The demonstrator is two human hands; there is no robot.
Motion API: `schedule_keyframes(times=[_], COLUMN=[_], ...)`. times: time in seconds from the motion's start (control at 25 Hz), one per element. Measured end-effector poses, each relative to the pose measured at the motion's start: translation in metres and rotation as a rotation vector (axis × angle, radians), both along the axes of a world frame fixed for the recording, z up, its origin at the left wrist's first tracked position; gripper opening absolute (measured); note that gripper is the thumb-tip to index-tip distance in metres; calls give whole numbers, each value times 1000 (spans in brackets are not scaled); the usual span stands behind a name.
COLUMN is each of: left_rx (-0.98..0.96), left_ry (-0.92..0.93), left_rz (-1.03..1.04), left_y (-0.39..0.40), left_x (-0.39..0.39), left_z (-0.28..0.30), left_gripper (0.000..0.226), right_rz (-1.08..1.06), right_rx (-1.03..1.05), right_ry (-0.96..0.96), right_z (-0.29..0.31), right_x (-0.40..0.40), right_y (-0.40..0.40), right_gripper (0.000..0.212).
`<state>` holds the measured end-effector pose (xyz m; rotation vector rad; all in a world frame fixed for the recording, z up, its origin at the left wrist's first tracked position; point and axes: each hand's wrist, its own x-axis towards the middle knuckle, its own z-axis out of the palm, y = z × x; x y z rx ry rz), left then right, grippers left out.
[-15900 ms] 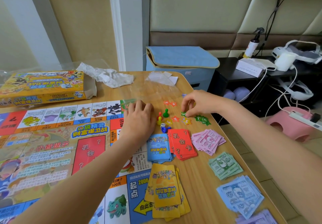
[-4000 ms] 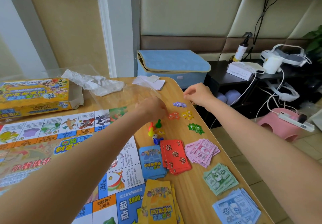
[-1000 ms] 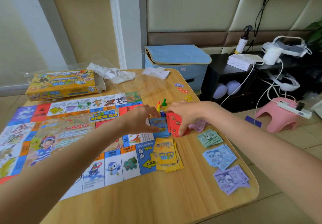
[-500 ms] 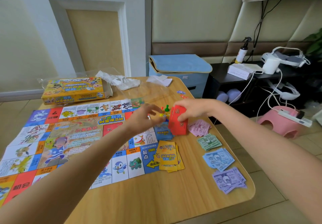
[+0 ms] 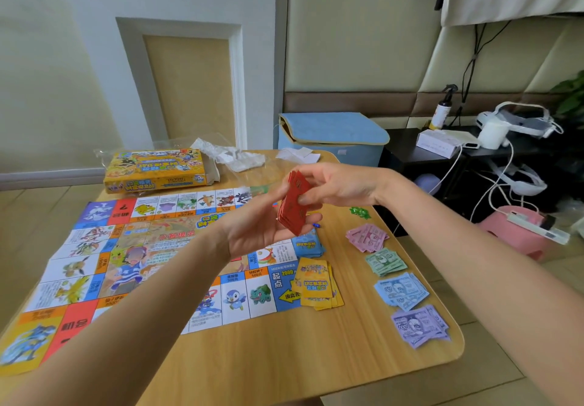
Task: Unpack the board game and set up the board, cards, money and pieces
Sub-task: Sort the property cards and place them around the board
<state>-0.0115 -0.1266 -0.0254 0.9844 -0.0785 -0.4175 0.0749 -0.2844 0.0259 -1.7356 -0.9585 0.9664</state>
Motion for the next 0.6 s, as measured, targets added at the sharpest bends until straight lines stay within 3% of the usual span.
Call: schedule_keyframes(times=[0.12,0.24,0.48,0.6], left_rx=[-50,-138,-200,-222], left_ry=[14,7,-97,-121], left_rz=[57,175,221,248], left_y=[10,27,51,60], left_x=[-10,-15,-25,-28], left_z=[-4,-6,-4,-7], left_gripper=[84,90,60,57], right_rz=[-78,-373,-202,-208], right_rx=[2,138,11,74], right_ry=[-62,-323,-740,-763], right_z=[-5,-11,-8,-6], right_x=[-11,-26,-54,-59], right_y=[15,35,66,80], right_gripper=[33,36,53,49])
